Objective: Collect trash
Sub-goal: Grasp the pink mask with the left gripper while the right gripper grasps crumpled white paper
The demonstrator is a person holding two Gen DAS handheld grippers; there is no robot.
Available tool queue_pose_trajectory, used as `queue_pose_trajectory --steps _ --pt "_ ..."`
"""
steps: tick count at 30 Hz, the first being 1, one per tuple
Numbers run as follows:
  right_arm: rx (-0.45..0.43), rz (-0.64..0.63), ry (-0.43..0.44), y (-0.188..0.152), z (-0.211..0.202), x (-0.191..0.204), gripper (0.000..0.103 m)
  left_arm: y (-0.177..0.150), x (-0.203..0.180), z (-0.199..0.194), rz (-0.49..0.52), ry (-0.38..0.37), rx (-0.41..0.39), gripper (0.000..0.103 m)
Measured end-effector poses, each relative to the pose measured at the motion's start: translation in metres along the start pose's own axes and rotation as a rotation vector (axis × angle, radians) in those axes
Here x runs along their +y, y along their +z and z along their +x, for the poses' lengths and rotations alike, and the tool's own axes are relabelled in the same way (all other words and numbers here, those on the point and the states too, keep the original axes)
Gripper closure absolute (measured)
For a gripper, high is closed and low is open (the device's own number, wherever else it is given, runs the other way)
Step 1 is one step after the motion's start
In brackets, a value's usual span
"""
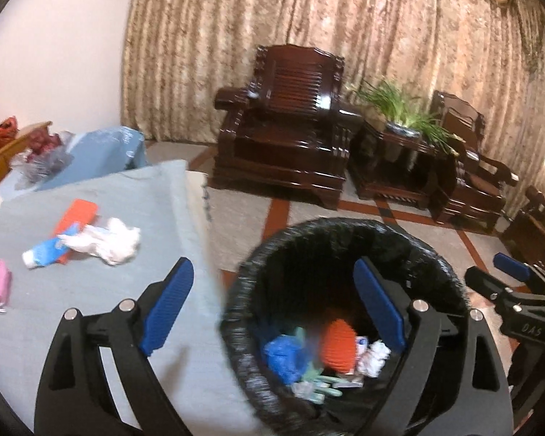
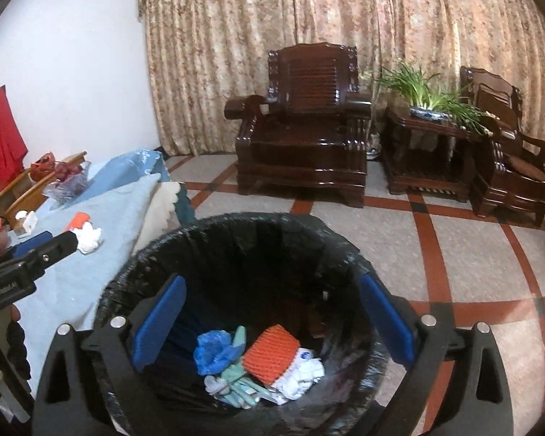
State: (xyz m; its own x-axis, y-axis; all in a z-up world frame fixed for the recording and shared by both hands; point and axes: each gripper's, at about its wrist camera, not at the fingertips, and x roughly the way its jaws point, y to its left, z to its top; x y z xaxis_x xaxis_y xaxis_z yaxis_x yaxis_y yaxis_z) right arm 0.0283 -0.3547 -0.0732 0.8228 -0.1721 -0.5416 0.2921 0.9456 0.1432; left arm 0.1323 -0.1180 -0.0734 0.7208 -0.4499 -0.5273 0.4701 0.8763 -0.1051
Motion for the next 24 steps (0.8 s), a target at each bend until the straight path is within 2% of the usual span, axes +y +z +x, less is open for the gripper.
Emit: queue_pose_trajectory --steps 10,20,24 --pt "0.0 -0.072 0.115 0.01 0.011 0.065 0.006 -0.003 0.075 -0.036 -0.083 0.17 -0.022 0.013" --pt "0.012 -0.169 0.251 0.018 0.042 0.152 0.006 -0.014 0.172 -0.064 -0.179 0.373 -0.027 0.013" --pt "0.012 -0.191 0.302 0.023 0.053 0.187 0.006 -0.015 0.203 -0.071 -0.203 0.431 -0.029 0.013"
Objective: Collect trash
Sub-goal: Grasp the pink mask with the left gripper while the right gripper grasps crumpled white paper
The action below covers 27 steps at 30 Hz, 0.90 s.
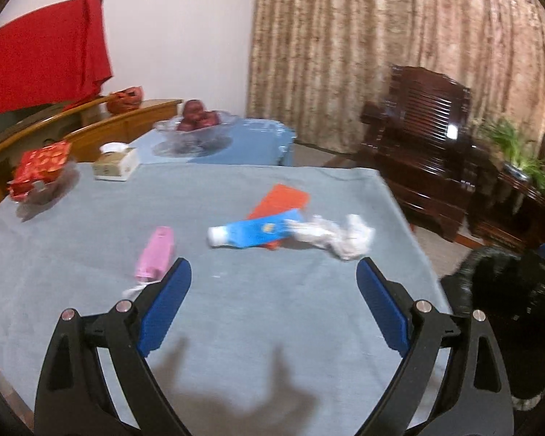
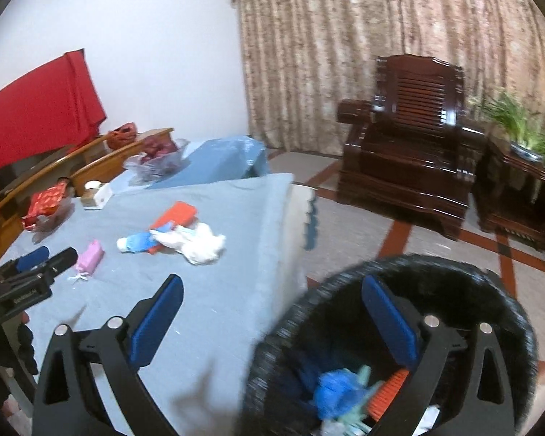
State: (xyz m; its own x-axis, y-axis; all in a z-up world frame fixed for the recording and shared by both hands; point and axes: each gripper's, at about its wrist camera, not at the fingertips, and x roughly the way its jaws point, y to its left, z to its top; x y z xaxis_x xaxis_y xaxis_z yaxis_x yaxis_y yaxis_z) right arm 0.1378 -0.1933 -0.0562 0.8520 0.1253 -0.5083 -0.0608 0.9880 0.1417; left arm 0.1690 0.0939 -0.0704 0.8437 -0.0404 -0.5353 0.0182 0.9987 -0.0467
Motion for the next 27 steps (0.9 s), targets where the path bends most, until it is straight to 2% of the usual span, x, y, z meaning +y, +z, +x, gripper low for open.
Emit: queue_pose_trajectory --steps 10,20,27 --pt "0.0 -0.061 0.084 0.02 0.049 0.057 0.006 0.006 0.055 0.028 -0.034 0.097 0.01 0.013" --pt "0.085 -0.087 0.081 0.015 0.123 0.083 0.006 -0.002 0.106 0.083 -0.071 0.178 0.094 0.013" --pt "0.129 -0.1 0.065 0.011 0.163 0.092 0.006 -0.007 0.124 0.117 -0.088 0.19 0.156 0.013"
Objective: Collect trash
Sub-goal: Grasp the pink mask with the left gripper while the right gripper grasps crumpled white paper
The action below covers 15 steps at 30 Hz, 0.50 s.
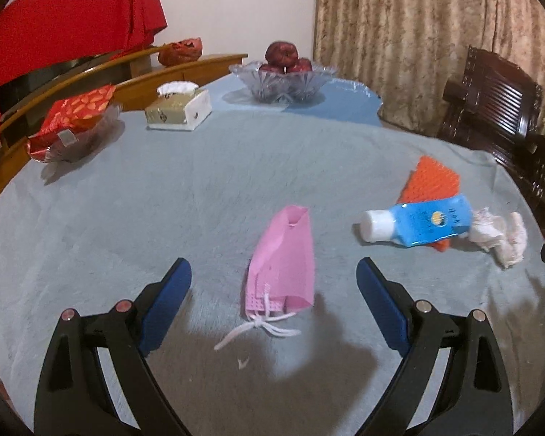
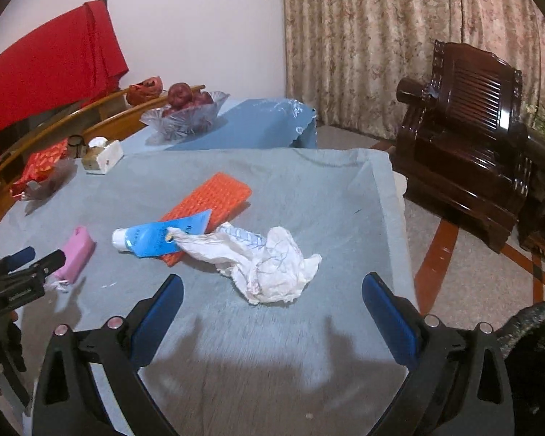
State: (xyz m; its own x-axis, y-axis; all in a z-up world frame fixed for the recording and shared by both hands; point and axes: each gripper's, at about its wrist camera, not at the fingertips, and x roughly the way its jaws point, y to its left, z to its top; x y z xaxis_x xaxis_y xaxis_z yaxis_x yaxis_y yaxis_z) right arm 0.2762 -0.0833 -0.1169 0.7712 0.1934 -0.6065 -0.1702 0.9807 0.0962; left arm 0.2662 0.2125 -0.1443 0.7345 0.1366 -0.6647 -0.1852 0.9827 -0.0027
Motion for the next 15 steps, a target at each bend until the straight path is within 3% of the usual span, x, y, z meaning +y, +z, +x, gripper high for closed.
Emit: queue_pose_trajectory --steps 5,15 --pt "0.029 -0.016 -0.011 0.001 0.023 0.0 0.006 -0.001 0.003 0.022 -0.007 -0.007 0.07 0.015" --pt "0.101 -0.006 0.0 0.008 0.055 -0.004 0.01 0.0 0.003 0.046 -0.018 -0.027 0.167 0.039"
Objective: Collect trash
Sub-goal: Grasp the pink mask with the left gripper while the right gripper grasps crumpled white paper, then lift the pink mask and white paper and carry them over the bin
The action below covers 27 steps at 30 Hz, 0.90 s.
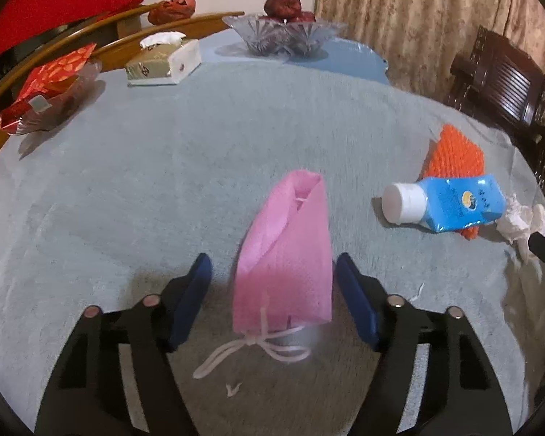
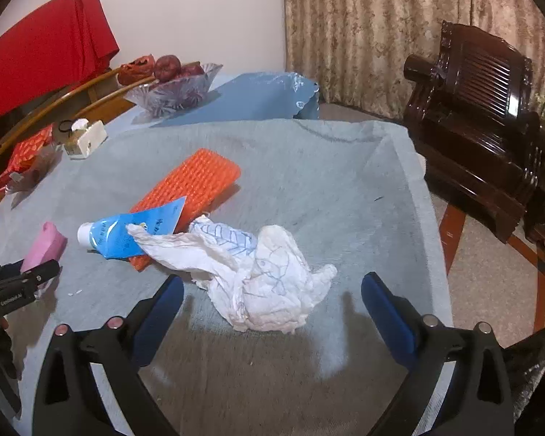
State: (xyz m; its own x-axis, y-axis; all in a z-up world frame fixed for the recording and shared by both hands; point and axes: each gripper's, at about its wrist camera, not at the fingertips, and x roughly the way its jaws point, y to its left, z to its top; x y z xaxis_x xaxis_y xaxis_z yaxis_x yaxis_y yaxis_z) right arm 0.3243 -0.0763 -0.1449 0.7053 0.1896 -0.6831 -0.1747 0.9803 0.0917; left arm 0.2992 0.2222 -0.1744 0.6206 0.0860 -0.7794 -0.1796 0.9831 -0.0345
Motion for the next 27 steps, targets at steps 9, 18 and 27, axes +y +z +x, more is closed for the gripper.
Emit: queue_pose_trajectory --steps 9,18,27 --pt "0.073 -0.031 0.045 0.0 0.014 0.009 0.059 -0.001 -0.008 -0.004 0.047 -0.023 -0.011 0.084" --pt "0.05 -0.028 0.082 -0.003 -0.004 0.011 0.081 -0.005 -0.022 -0.017 0.057 -0.05 -0.04 0.099" --pt "-0.035 0.013 0.106 -0.007 -0.055 0.002 0.081 -0.014 -0.053 -0.07 0.081 -0.116 -0.124 0.099"
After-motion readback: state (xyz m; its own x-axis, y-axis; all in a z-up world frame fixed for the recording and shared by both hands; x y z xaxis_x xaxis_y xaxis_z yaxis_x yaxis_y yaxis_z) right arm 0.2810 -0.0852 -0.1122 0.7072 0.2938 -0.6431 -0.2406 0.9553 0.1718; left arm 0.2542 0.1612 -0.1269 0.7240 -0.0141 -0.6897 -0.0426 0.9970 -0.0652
